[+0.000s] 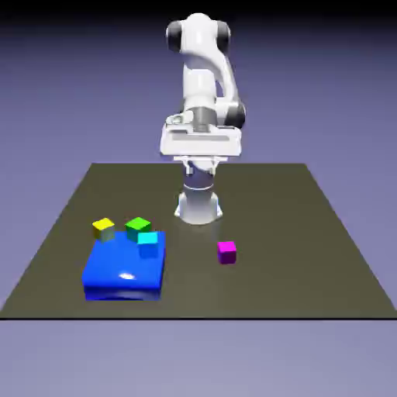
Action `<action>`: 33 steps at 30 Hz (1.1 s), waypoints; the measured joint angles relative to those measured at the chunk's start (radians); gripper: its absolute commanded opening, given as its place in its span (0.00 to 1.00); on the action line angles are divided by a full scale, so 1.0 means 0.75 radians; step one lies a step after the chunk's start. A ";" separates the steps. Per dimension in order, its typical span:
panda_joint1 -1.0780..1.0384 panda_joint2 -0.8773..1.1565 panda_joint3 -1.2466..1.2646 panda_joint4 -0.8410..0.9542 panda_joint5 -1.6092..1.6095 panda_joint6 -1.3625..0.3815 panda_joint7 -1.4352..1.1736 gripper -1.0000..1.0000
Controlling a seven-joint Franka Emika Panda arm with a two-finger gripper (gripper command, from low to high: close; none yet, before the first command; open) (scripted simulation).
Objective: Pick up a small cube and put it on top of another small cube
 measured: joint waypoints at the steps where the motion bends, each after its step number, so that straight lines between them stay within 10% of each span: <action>1: 0.002 0.042 -0.014 0.004 0.058 -0.052 0.011 0.50; 24: 0.037 0.997 -0.341 0.097 1.392 -1.252 0.275 0.50; 30: 0.086 1.192 -0.234 0.137 1.641 -1.207 0.141 0.50; 31: 0.098 1.236 -0.207 0.147 1.697 -1.192 0.108 0.00; 33: 0.098 1.236 -0.207 0.147 1.699 -1.192 0.107 0.00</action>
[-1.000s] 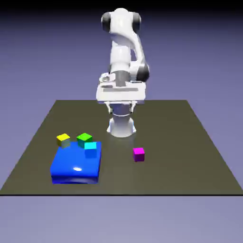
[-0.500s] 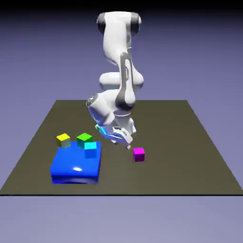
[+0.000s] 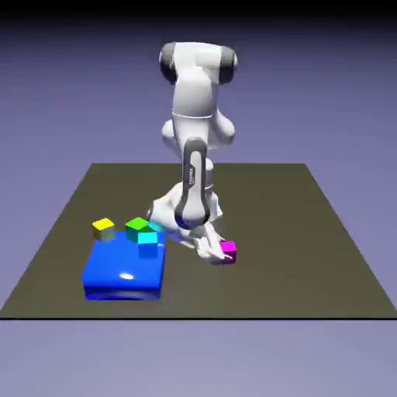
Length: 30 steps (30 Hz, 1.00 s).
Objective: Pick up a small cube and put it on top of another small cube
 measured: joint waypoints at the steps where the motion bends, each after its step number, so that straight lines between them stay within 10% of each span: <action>1: -0.012 -0.045 -0.028 -0.010 -0.056 -0.015 0.034 0.00; 10: 0.038 -0.385 -0.339 0.193 -0.258 -0.203 -0.003 0.00; 25: -0.470 -0.020 -1.040 0.824 -0.679 -0.946 0.349 0.00; 30: -0.427 0.042 -0.963 0.649 -0.599 -0.787 0.327 0.00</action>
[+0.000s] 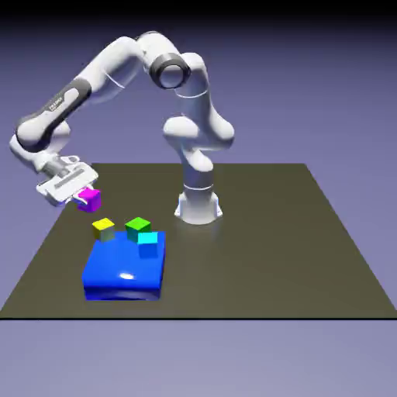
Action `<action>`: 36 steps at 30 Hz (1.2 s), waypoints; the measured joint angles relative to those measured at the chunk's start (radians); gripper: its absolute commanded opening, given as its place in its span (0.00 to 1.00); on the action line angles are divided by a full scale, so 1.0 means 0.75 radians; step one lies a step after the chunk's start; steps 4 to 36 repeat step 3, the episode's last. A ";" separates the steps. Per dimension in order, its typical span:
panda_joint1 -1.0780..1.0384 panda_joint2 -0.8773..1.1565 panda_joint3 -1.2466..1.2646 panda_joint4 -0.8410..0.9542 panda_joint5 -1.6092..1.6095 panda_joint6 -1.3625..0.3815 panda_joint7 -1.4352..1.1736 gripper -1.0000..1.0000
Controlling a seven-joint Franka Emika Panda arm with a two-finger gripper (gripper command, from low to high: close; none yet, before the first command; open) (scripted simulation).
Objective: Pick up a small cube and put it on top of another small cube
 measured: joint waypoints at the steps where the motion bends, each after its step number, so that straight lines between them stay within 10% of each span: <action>1: 0.003 0.001 0.002 -0.006 0.004 0.006 -0.002 1.00; 36: 0.003 0.001 0.002 -0.006 0.001 0.006 -0.002 1.00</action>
